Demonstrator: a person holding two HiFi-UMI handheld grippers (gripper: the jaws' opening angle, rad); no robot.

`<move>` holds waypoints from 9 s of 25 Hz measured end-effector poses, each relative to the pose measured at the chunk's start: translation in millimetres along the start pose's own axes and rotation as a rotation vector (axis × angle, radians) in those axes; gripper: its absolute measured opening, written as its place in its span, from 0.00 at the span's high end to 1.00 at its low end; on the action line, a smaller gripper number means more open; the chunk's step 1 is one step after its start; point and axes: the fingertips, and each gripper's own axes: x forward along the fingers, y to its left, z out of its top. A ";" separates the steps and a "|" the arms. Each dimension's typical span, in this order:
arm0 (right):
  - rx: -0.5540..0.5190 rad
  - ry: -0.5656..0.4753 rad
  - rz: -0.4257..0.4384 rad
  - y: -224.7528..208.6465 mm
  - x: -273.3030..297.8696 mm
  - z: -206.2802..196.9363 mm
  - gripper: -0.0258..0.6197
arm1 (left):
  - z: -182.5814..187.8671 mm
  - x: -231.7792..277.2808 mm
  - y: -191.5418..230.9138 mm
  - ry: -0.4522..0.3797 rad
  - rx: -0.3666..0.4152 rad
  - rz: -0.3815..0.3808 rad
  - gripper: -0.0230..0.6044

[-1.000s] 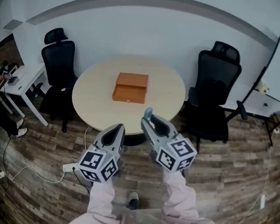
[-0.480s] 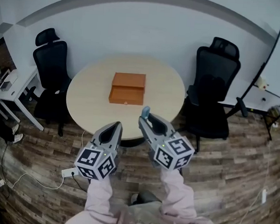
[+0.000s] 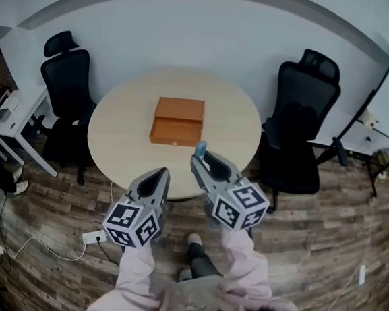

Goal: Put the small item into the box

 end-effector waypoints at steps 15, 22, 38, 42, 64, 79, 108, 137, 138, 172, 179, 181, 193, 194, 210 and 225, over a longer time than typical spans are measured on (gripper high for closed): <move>0.022 0.069 0.075 -65.1 109.0 -2.0 0.75 | 9.5 89.3 77.7 0.021 -0.034 0.059 0.94; 0.035 0.118 0.108 -94.8 144.6 -14.2 0.75 | 0.5 124.6 103.5 0.039 -0.065 0.098 0.94; -0.007 0.151 0.161 -108.5 203.2 -22.1 0.75 | -1.7 155.0 150.9 0.033 -0.068 0.165 0.94; 0.001 0.164 0.151 -112.0 217.2 -24.0 0.75 | -0.6 159.4 165.1 0.045 -0.077 0.163 0.94; -0.037 0.417 0.194 -147.7 302.5 -95.2 0.75 | -55.4 203.5 232.4 0.160 -0.217 0.150 0.94; -0.041 0.580 0.230 -163.3 326.5 -143.3 0.74 | -92.0 224.4 249.9 0.245 -0.295 0.144 0.94; -0.098 1.044 0.291 -180.5 323.5 -250.2 0.74 | -134.4 235.7 253.8 0.353 -0.366 0.152 0.94; -0.208 1.256 0.165 -199.1 314.7 -295.4 0.74 | -139.4 225.3 256.6 0.364 -0.379 0.166 0.94; -0.206 1.257 0.163 -199.4 314.8 -296.0 0.73 | -139.6 225.1 256.9 0.365 -0.380 0.166 0.94; -0.086 0.888 0.165 -182.8 315.1 -228.2 0.88 | -128.5 219.3 248.3 0.335 -0.359 0.130 0.94; -0.001 0.669 0.262 -154.7 306.2 -172.1 0.95 | -112.4 214.1 243.5 0.282 -0.328 0.115 0.94; -0.003 0.636 0.266 -151.8 302.5 -163.5 0.96 | -106.9 213.4 241.7 0.265 -0.318 0.109 0.94; 0.094 0.418 0.346 -126.8 276.0 -117.6 0.96 | -70.7 206.4 221.6 0.151 -0.217 0.058 0.94; 0.090 0.402 0.349 -125.3 274.4 -113.9 0.96 | -67.9 205.3 219.0 0.142 -0.202 0.051 0.94; -0.014 0.313 0.373 -112.2 259.3 -99.8 0.97 | -58.1 201.8 207.4 0.125 -0.123 0.020 0.94; -0.024 0.279 0.394 -108.9 256.5 -90.5 0.97 | -53.6 201.7 202.7 0.114 -0.092 0.001 0.94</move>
